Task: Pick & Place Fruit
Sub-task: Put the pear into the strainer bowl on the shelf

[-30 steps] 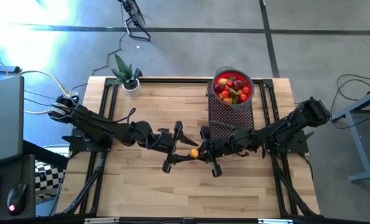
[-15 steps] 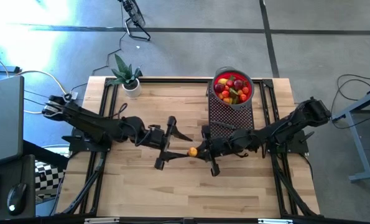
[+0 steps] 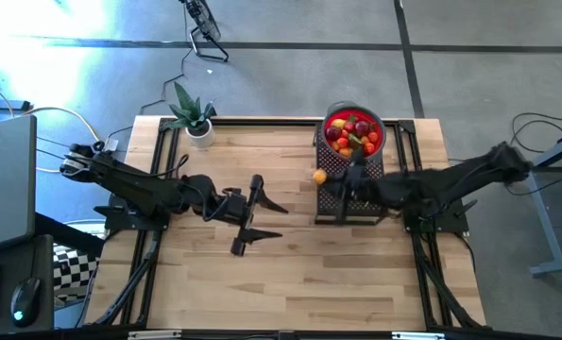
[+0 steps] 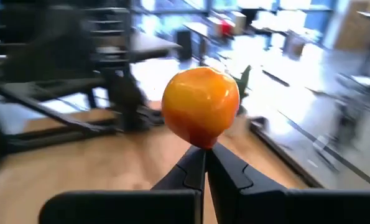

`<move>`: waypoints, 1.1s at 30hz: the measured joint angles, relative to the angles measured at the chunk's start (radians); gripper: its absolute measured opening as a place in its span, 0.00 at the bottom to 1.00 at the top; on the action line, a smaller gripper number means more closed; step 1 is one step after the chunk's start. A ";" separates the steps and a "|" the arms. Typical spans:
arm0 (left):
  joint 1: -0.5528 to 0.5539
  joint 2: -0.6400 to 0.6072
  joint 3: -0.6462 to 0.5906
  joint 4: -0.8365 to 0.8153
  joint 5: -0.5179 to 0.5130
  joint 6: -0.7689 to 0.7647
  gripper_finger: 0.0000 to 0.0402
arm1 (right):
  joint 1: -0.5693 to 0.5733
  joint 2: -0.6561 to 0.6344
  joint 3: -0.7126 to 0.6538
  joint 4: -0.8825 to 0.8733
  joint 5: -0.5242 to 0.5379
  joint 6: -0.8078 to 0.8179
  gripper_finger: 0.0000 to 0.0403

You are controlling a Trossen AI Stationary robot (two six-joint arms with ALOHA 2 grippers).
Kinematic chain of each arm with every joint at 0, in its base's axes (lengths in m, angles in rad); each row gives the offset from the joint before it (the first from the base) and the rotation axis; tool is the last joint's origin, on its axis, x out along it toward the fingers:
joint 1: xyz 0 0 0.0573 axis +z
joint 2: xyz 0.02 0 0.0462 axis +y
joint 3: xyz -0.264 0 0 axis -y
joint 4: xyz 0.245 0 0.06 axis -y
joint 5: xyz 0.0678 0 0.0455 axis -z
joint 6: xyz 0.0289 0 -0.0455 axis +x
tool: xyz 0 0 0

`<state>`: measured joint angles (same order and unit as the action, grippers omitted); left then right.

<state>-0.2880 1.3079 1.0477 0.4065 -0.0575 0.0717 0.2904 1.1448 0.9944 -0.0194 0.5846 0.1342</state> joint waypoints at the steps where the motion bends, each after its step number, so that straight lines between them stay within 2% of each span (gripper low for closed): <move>1: 0.000 0.000 0.000 0.000 -0.006 0.000 0.62 | -0.009 -0.009 0.031 -0.075 0.020 0.018 0.01; 7: 0.000 0.000 0.000 -0.018 -0.013 0.002 0.62 | -0.113 -0.011 0.179 -0.447 0.089 0.109 0.01; 17: 0.000 0.000 0.000 -0.025 -0.016 0.000 0.62 | -0.408 -0.009 0.194 -0.820 0.000 0.309 0.01; 26: 0.000 0.000 0.000 -0.043 -0.016 -0.001 0.62 | -0.593 0.004 0.194 -0.948 -0.041 0.345 0.01; 33: 0.000 0.000 0.000 -0.043 -0.058 0.000 0.62 | -0.651 0.012 0.194 -1.055 -0.065 0.420 0.01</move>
<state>-0.2882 1.3083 1.0477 0.3630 -0.1151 0.0715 -0.3610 1.1564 1.1885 -1.0745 0.5198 0.5537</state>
